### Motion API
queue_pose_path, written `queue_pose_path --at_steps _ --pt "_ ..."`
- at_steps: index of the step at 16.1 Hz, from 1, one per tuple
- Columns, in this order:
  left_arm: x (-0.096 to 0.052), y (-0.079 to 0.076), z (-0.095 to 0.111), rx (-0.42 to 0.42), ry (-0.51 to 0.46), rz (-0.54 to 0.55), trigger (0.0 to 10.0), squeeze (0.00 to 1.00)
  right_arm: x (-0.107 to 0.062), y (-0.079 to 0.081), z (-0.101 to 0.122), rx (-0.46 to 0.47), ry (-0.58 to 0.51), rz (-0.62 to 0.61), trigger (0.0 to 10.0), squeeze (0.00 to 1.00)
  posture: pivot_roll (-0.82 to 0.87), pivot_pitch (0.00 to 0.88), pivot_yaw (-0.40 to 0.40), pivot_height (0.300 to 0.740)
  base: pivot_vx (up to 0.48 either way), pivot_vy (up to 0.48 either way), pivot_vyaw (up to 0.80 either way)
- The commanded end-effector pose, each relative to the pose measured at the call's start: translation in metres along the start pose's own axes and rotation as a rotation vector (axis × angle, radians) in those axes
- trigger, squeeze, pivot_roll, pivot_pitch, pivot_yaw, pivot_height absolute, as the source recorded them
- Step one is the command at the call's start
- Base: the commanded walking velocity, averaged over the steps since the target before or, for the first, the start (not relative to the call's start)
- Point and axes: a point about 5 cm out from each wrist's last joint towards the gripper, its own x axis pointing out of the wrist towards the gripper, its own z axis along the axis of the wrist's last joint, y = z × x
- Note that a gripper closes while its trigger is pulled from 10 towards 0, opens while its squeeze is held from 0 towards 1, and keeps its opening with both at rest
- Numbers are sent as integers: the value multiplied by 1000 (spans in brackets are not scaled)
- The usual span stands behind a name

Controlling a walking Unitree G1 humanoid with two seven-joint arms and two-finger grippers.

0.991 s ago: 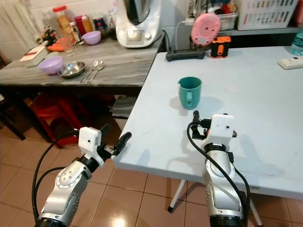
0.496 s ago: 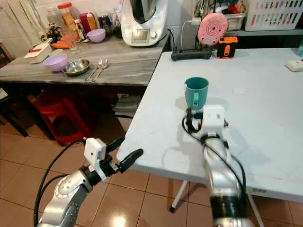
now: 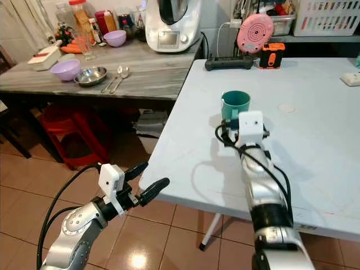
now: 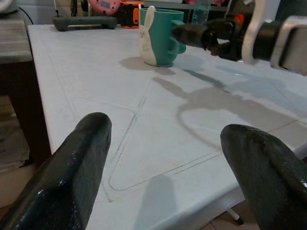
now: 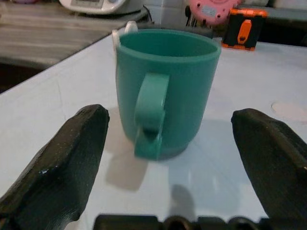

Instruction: Setting the table

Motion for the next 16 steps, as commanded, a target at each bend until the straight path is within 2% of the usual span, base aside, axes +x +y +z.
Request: queue_pose_path --at_steps 1,2,3,4,9,16 --pt "-3 1 3 7 0 2 10000 0 4 2 6 -5 -15 16 10000 0 -65 55 114 740 0 0 0" --pt "-4 -1 2 3 2 0 10000 0 7 0 8 -7 -20 16 8863 0 -62 67 114 740 0 0 0" --pt "-5 -2 1 1 4 -1 10000 0 10 0 10 -7 -25 21 314 0 -61 69 114 740 0 0 0" --pt "-6 -3 1 0 7 -2 10000 0 12 1 11 -10 -22 31 0 0 -59 72 114 740 0 0 0" --pt "-8 -2 3 3 15 6 10000 0 18 5 12 -10 -19 41 0 0 -43 75 112 740 0 0 0" --pt "-3 -5 5 -14 -6 -24 10000 0 21 4 11 -8 -21 35 0 0 -49 65 113 740 0 0 0"
